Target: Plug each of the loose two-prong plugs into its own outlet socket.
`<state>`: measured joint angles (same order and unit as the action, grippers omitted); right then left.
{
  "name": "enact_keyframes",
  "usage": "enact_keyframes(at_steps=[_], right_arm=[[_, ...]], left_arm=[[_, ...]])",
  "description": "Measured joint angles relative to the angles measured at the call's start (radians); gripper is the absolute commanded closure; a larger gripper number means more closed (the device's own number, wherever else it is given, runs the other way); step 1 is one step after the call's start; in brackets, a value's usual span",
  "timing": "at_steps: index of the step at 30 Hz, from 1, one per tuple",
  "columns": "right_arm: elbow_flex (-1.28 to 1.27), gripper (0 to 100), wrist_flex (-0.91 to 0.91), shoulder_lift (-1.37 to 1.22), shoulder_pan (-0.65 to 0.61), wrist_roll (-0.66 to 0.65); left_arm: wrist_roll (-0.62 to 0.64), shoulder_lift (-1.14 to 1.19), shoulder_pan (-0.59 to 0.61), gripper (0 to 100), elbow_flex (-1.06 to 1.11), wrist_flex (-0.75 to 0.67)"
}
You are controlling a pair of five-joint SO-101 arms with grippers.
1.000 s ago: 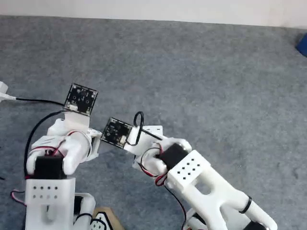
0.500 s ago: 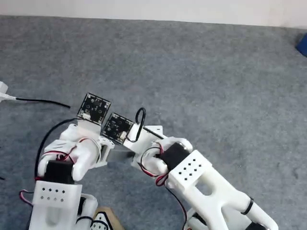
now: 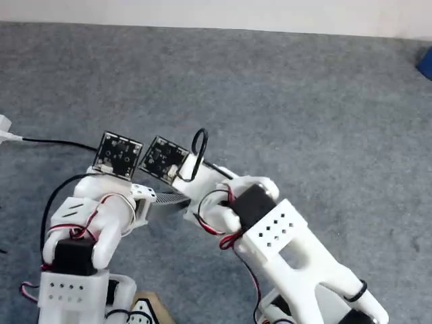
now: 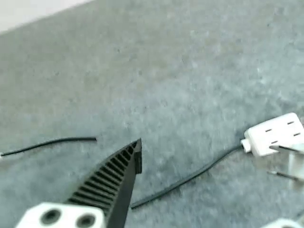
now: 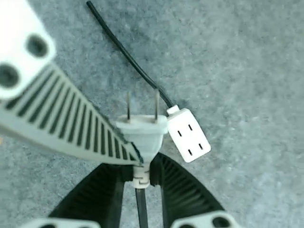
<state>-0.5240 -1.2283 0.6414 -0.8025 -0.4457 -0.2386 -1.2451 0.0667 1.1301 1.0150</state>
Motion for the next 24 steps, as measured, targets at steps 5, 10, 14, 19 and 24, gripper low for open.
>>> enact_keyframes(at_steps=[5, 10, 14, 19, 24], right_arm=[[0.034, 99.1, -0.043, 0.003, -0.02, 0.003], [-0.005, 99.1, -0.037, 0.006, -0.028, 0.003], [-0.012, 99.1, -0.032, 0.006, -0.028, 0.003], [-0.071, 99.1, -0.034, -0.014, -0.006, 0.003], [-0.081, 99.1, -0.029, -0.114, 0.081, 0.002]], left_arm=[[-0.005, 0.014, 0.035, 49, 0.005, -0.005], [-0.006, 0.014, 0.066, 49, 0.006, -0.003], [-0.006, 0.014, 0.075, 49, 0.006, -0.003], [-0.006, 0.014, 0.075, 49, 0.006, -0.003], [-0.006, 0.014, 0.091, 49, 0.005, -0.005]])
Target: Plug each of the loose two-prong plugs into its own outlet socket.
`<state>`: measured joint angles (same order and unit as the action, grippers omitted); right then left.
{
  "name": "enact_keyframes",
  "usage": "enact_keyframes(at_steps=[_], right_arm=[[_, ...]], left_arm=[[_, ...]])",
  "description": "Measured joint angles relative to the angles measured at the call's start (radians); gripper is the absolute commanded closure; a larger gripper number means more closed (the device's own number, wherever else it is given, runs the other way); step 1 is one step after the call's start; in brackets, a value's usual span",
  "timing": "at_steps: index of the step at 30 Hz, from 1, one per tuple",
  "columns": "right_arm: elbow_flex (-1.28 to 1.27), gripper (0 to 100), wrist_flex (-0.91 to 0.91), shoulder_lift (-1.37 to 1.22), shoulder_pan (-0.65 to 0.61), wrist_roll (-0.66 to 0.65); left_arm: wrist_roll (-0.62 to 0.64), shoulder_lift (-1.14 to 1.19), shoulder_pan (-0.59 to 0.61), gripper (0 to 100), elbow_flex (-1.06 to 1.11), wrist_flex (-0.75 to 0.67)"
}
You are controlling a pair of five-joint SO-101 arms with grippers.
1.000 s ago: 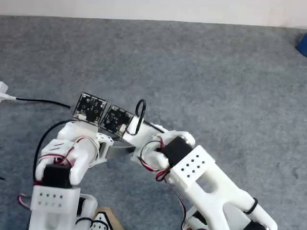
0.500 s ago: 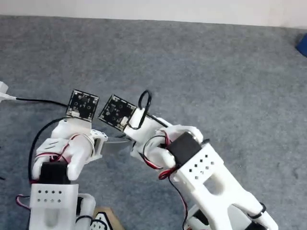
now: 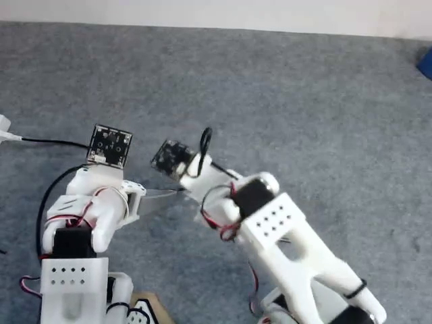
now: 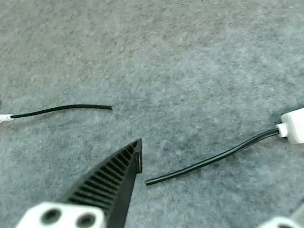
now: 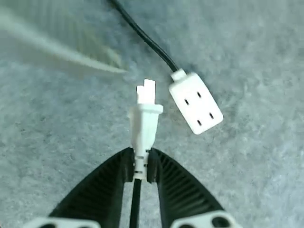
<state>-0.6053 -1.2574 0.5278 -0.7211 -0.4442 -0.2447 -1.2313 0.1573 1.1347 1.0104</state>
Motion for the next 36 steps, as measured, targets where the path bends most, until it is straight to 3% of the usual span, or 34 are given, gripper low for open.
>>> enact_keyframes(at_steps=[6, 17, 24, 30, 36], right_arm=[[0.094, 99.1, -0.086, -0.133, 0.041, 0.0], [0.605, 99.1, -0.46, -0.443, 0.046, -0.002], [0.7, 99.1, -0.477, -0.583, 0.043, 0.029], [0.701, 99.1, -0.48, -0.583, -0.058, 0.052], [0.701, 99.1, -0.48, -0.583, -0.095, 0.092]], left_arm=[[0.0, 0.0, 0.031, 49, 0.0, 0.0], [0.0, 0.0, 0.029, 49, 0.072, 0.0], [0.035, -0.003, 0.028, 49, 0.078, -0.043], [0.086, -0.003, 0.028, 49, 0.084, -0.144], [0.087, -0.003, -0.048, 49, 0.133, -0.157]])
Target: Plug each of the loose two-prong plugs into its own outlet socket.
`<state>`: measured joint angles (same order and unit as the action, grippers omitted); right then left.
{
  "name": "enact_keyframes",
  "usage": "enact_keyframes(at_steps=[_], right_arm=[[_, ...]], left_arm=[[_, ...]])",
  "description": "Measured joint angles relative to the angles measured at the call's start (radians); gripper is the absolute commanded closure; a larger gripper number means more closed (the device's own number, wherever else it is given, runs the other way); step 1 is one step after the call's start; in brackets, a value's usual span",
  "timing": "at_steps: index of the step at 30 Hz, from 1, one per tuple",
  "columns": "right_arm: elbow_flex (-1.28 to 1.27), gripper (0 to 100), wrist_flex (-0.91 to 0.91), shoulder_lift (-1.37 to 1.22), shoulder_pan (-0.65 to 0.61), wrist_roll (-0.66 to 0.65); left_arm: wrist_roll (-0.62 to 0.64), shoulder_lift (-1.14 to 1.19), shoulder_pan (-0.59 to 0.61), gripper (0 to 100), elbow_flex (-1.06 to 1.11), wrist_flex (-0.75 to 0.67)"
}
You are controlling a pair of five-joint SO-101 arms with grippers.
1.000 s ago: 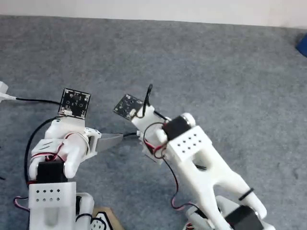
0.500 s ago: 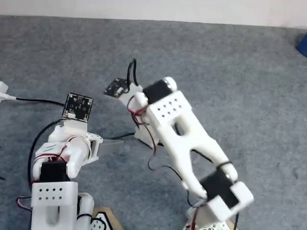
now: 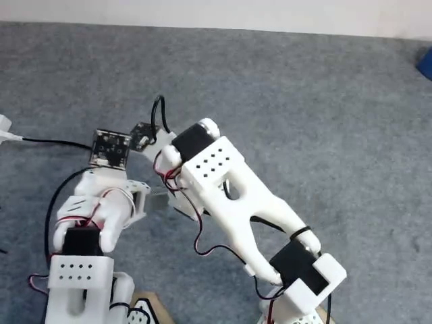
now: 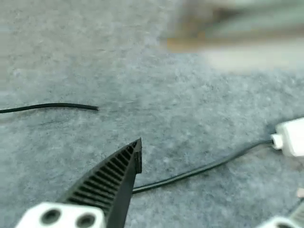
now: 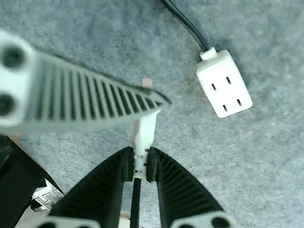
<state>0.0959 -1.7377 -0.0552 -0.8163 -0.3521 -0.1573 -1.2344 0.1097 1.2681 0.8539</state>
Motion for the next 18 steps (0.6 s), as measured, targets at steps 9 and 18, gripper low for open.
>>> enact_keyframes(at_steps=[9, 18], right_arm=[[0.0, 99.1, 0.0, 0.0, 0.008, 0.006], [0.057, 99.1, 0.0, 0.0, 0.103, 0.006]], left_arm=[[0.002, 0.0, -0.006, 49, 0.043, 0.0], [0.003, 0.0, -0.018, 49, 0.066, 0.0]])
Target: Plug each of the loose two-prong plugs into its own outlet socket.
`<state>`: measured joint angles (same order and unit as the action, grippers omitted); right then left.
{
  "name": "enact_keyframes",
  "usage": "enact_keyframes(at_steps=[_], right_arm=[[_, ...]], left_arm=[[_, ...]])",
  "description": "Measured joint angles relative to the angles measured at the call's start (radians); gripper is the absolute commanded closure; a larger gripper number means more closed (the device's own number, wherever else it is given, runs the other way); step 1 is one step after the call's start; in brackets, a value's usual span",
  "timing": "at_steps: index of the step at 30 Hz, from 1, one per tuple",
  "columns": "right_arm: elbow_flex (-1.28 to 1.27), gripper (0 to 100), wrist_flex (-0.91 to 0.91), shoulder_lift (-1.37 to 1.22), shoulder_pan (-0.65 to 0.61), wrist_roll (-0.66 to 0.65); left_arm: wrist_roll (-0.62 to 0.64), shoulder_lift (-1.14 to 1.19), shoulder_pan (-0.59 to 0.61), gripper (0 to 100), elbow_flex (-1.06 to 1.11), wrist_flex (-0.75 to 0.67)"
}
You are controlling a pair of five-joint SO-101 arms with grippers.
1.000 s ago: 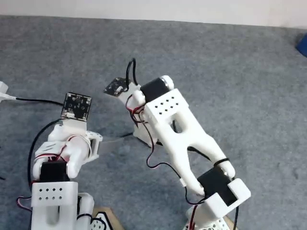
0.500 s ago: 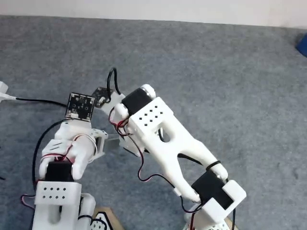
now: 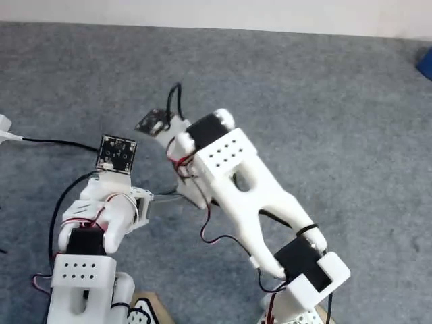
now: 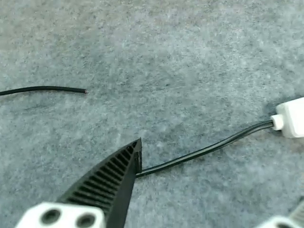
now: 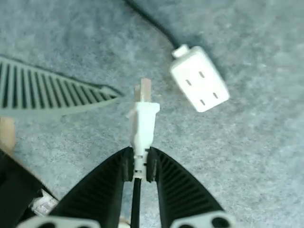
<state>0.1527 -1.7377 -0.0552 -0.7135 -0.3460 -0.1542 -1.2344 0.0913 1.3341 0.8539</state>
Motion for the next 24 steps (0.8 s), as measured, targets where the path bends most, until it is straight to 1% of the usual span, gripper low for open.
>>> enact_keyframes(at_steps=[4, 8, 13, 17, 24], right_arm=[[0.02, 99.1, 0.0, 0.0, 0.012, 0.0], [0.018, 99.1, 0.0, 0.0, 0.015, 0.0], [-0.057, 99.1, 0.0, 0.0, 0.015, 0.0], [-0.068, 98.9, 0.0, 0.0, 0.012, 0.0], [-0.074, 98.9, 0.0, 0.0, -0.115, 0.0]], left_arm=[[0.0, 0.0, -0.031, 49, 0.005, 0.0], [-0.002, 0.0, -0.025, 49, 0.005, 0.0], [-0.002, 0.0, 0.052, 49, -0.038, 0.0], [-0.002, 0.0, 0.063, 49, -0.066, 0.0], [-0.002, 0.0, 0.041, 49, -0.068, 0.0]])
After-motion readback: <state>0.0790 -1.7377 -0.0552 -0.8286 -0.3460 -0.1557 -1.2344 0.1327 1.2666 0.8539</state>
